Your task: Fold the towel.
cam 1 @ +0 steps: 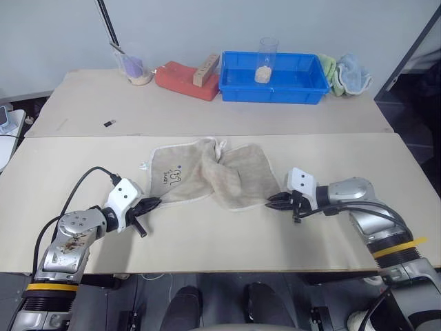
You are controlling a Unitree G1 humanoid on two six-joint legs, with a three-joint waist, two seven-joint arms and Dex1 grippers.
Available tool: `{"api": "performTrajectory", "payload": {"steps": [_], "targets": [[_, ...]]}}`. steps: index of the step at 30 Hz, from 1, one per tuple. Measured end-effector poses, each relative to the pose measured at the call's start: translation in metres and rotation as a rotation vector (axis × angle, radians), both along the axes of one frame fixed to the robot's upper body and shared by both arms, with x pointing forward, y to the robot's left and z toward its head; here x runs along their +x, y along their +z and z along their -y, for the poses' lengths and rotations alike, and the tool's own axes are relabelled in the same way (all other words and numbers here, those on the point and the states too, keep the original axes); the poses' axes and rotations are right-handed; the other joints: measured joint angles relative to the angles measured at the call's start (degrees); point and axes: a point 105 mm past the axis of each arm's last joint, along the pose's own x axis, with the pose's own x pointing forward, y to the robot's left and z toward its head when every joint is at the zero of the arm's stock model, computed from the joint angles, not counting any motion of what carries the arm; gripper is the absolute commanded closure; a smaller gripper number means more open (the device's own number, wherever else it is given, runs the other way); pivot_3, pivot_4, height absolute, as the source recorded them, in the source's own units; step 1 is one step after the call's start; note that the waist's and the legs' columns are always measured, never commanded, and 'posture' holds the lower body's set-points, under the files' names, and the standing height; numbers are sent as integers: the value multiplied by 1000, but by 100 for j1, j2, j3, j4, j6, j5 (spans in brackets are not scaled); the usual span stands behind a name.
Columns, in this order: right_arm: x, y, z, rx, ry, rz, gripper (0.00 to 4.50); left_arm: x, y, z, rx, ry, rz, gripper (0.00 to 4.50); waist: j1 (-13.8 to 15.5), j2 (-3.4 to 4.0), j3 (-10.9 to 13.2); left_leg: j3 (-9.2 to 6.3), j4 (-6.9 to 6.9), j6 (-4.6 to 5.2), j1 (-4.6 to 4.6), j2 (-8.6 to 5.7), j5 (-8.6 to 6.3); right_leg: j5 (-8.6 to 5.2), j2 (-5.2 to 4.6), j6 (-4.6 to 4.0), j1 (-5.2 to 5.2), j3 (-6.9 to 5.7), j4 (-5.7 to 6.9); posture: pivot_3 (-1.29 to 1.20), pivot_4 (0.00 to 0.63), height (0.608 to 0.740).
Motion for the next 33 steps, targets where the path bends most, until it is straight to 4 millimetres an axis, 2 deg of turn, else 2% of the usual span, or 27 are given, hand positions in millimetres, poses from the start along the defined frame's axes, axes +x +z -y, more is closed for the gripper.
{"api": "performTrajectory", "payload": {"steps": [4, 7, 9, 11, 14, 18, 19, 21, 23, 26, 28, 30, 32, 33], "targets": [[-1, 1, 3, -6, 4, -7, 4476, -4, 2, -3, 9, -23, -18, 4500, 2, 0, 0, 0, 0, 0, -1, 0, 0, 0, -1, 0, 0, 0, 0, 0, 150, 740], [-13, 8, 23, -27, 1, -38, 4476, -15, 9, -12, 12, -46, -63, 4500, 18, 2, 1, -5, 0, 0, -11, 2, 0, 0, -5, 0, -6, -3, -4, 0, 150, 740], [-23, 27, 41, -33, -10, -63, 4476, -24, 23, -20, -12, -57, -112, 4500, 14, 13, 21, -9, 6, 1, -18, 3, 0, -1, -7, 2, -9, -3, -4, 0, 150, 740], [-26, 55, 53, -16, -38, -59, 4476, -27, 40, -26, -50, -62, -141, 4500, 4, 18, 33, -9, 14, 2, -15, 5, -1, -1, -3, 2, -6, -4, 0, 0, 150, 740], [-14, 103, 56, 49, -73, 19, 4476, -8, 80, -26, -156, -59, -98, 4500, -13, 20, 53, 9, 30, 2, 2, 0, -1, -1, 12, 2, 12, -14, 8, 0, 150, 740], [12, 136, 48, 134, -103, 105, 4476, 25, 121, -28, -259, -22, 5, 4500, -50, 15, 57, 21, 33, 2, -5, 2, -1, -1, 23, 0, 3, -18, 15, 0, 150, 740], [24, 144, 45, 168, -118, 117, 4476, 38, 130, -27, -302, -11, 25, 4500, -63, 14, 61, 22, 37, 2, -12, -1, 0, 0, 22, 0, -3, -17, 18, 0, 150, 740], [39, 160, 37, 192, -116, 162, 4476, 53, 146, -23, -331, -9, 62, 4500, -92, 12, 63, 22, 46, 0, -56, -5, 1, 1, 18, -2, -43, -17, 32, 0, 150, 740], [49, 184, 31, 223, -109, 221, 4476, 64, 167, -24, -350, -7, 112, 4500, -129, 12, 63, 25, 62, -16, -123, -12, 12, 3, 7, -1, -122, -15, 58, 0, 150, 740], [54, 210, 34, 241, -115, 284, 4476, 66, 190, -31, -345, 0, 165, 4500, -159, 12, 63, 25, 64, -27, -148, -11, 19, 4, 2, 0, -146, -20, 91, 0, 150, 740], [51, 213, 43, 218, -117, 300, 4476, 60, 193, -41, -321, 10, 166, 4500, -164, 13, 63, 28, 64, -5, -149, -11, 5, 4, -1, 1, -148, -20, 87, 0, 150, 740], [50, 206, 51, 202, -131, 283, 4476, 55, 186, -50, -314, 27, 146, 4500, -160, 13, 63, 29, 63, 3, -153, -11, 0, 3, -4, 1, -152, -20, 79, 0, 150, 740], [48, 195, 55, 188, -134, 256, 4476, 50, 169, -54, -299, 32, 100, 4500, -156, 13, 63, 29, 62, 2, -161, -10, 0, 3, -5, 1, -157, -20, 72, 0, 150, 740], [42, 185, 59, 155, -124, 241, 4476, 42, 154, -54, -267, 24, 63, 4500, -153, 13, 63, 27, 61, 3, -162, -4, 0, 4, -4, 1, -157, -20, 67, 0, 150, 740]]}}
